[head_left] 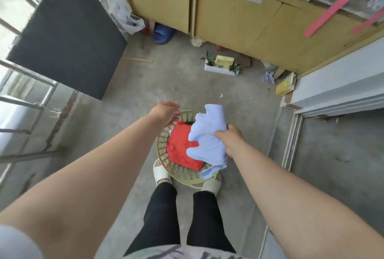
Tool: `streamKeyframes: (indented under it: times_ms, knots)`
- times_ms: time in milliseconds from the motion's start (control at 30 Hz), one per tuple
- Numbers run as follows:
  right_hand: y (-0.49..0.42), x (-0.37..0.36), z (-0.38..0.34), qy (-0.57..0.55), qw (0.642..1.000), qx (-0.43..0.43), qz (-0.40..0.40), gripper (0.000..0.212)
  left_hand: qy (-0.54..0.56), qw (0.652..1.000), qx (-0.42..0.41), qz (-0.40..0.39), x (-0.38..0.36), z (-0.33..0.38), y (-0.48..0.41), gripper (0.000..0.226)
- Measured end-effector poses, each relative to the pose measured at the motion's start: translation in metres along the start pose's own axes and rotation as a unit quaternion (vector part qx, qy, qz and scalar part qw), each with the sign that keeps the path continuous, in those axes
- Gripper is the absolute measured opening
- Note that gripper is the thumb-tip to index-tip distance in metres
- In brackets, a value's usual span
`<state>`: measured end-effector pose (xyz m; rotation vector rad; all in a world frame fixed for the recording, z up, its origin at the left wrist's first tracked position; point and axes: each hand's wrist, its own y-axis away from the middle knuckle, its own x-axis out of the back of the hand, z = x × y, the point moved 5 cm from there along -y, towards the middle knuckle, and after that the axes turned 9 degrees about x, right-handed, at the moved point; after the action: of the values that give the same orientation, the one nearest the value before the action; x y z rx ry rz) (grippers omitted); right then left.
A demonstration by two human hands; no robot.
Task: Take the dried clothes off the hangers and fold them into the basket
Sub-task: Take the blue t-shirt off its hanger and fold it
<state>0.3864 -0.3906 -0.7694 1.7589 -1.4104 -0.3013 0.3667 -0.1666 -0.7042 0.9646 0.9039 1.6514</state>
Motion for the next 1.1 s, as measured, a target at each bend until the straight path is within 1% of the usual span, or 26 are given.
streamKeyframes:
  times_ms: [100,167,200,267,333,400,500,667,767,967,1100]
  knots:
    - [-0.014,-0.019,0.024,-0.044,0.998,-0.03,-0.018,0.024,-0.018,1.0,0.016,-0.002,-0.009,-0.013,-0.024,0.016]
    - [-0.021,-0.026,0.038,-0.056,0.997,-0.051,-0.009,0.028,-0.023,0.999,0.024,-0.007,-0.014,-0.022,-0.036,0.015]
    - [-0.026,-0.026,0.045,-0.041,0.997,-0.061,0.007,0.029,-0.026,0.999,0.028,-0.006,-0.015,-0.025,-0.041,0.015]
    - [-0.035,-0.021,0.06,0.038,0.994,-0.092,0.05,0.031,-0.034,0.999,0.036,0.0,-0.017,-0.033,-0.055,0.016]
    - [-0.041,-0.015,0.071,0.106,0.986,-0.108,0.072,0.045,-0.039,0.998,0.042,0.011,-0.017,-0.04,-0.064,0.017]
    - [-0.045,-0.012,0.073,0.122,0.985,-0.094,0.076,0.053,-0.04,0.998,0.047,0.014,-0.018,-0.046,-0.069,0.018]
    - [-0.046,-0.012,0.064,0.111,0.99,-0.061,0.061,0.047,-0.042,0.998,0.053,0.014,-0.02,-0.047,-0.068,0.019]
    - [-0.04,-0.01,0.039,0.088,0.995,-0.037,0.041,0.051,-0.042,0.998,0.037,0.018,-0.022,-0.032,-0.052,0.018]
    - [-0.03,-0.006,0.017,0.079,0.996,-0.023,0.041,0.051,-0.04,0.999,0.02,0.018,-0.022,-0.018,-0.036,0.018]
    - [-0.004,-0.009,-0.041,0.072,0.997,0.034,0.014,0.047,-0.032,0.999,-0.007,0.014,-0.02,0.007,0.001,0.018]
    - [0.018,-0.01,-0.084,0.068,0.995,0.068,-0.006,0.053,-0.028,0.999,-0.03,0.013,-0.01,0.028,0.033,0.017]
